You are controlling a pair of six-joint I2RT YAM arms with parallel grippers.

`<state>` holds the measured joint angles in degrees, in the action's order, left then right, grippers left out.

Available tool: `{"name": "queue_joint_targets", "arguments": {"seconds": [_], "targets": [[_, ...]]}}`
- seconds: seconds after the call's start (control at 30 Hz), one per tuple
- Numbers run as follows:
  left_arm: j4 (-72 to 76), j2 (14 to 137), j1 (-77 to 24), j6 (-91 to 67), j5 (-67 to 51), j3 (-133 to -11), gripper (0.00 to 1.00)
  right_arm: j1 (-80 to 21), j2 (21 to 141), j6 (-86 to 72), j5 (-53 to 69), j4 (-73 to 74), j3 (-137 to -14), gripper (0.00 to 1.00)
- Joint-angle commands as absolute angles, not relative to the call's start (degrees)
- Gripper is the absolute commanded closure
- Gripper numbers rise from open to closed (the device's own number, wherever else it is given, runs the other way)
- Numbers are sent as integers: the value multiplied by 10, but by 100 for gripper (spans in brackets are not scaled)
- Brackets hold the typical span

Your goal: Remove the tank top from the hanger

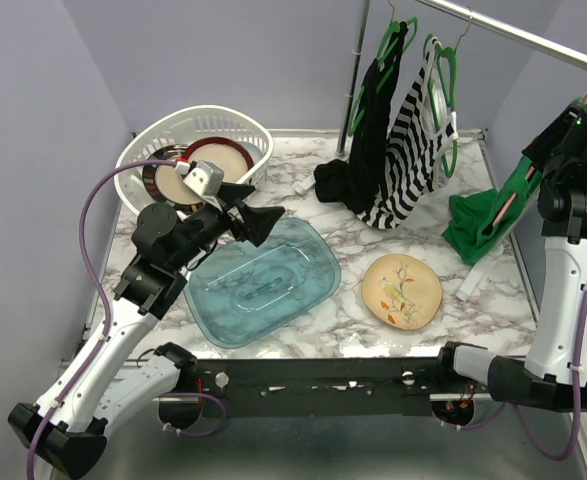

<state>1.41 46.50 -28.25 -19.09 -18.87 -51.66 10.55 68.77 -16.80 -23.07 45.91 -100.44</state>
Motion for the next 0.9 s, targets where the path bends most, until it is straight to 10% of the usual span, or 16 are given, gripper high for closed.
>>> {"name": "queue_joint_targets", "arguments": {"seconds": [0.0, 0.2, 0.53, 0.87], "targets": [[14, 461, -286, -184, -194, -519, 1, 118, 680, -187, -178, 438, -977, 43], [14, 456, -286, -184, -192, -519, 1, 120, 670, -192, -163, 401, -947, 51], [15, 459, -286, -185, -194, -520, 1, 120, 654, -178, -166, 359, -946, 99], [15, 455, -286, -178, -197, -519, 1, 120, 660, -182, -130, 396, -1032, 99]]}}
